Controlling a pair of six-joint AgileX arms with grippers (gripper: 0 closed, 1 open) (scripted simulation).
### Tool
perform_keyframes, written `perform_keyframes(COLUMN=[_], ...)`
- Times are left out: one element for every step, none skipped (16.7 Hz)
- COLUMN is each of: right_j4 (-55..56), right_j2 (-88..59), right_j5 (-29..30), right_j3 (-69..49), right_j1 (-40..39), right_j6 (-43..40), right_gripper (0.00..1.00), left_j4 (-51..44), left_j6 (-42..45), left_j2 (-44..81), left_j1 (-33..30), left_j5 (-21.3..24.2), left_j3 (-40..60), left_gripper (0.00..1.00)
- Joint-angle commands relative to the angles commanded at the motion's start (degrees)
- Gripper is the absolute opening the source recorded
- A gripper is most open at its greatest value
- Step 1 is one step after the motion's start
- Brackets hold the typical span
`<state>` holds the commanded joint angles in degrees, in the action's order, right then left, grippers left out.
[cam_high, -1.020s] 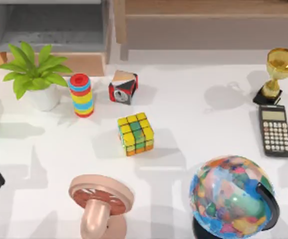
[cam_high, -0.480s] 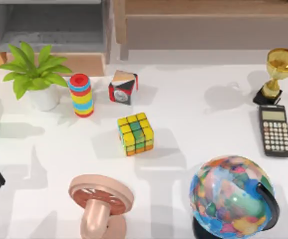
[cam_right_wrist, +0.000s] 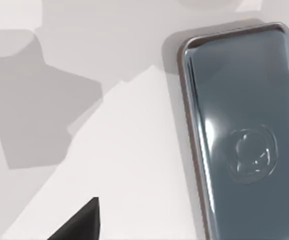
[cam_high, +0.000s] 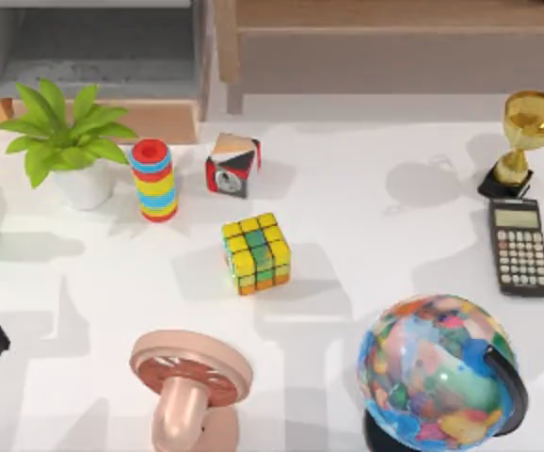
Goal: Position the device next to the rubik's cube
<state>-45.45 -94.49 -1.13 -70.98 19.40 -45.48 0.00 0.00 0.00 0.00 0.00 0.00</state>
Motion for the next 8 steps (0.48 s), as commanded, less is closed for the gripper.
perform_keyframes(right_j4=[-2.5,-4.7,-6.8,-8.7,-10.3,-11.7,-12.9,-13.9], right_j2=[-5.3,-10.1,-14.5,-18.3,-21.7,-24.6,-27.1,-29.1], right_j5=[-0.1,-0.1,-0.1,-0.2,-0.2,-0.2,-0.2,-0.2], right_j3=[-3.9,-7.6,-11.1,-14.3,-17.3,-19.9,-22.2,-24.0], right_j1=[1.1,2.1,3.0,3.8,4.6,5.3,5.9,6.4], right_j6=[-2.5,-4.8,-7.0,-9.0,-10.9,-12.4,-13.8,-14.9], right_gripper=[1.0,1.0,1.0,1.0,1.0,1.0,1.0,1.0], left_j4=[0.0,0.0,0.0,0.0,0.0,0.0,0.0,0.0], left_j6=[0.0,0.0,0.0,0.0,0.0,0.0,0.0,0.0], left_j2=[0.0,0.0,0.0,0.0,0.0,0.0,0.0,0.0], left_j1=[0.0,0.0,0.0,0.0,0.0,0.0,0.0,0.0], left_j5=[0.0,0.0,0.0,0.0,0.0,0.0,0.0,0.0], left_j3=[0.0,0.0,0.0,0.0,0.0,0.0,0.0,0.0], left_gripper=[1.0,1.0,1.0,1.0,1.0,1.0,1.0,1.0])
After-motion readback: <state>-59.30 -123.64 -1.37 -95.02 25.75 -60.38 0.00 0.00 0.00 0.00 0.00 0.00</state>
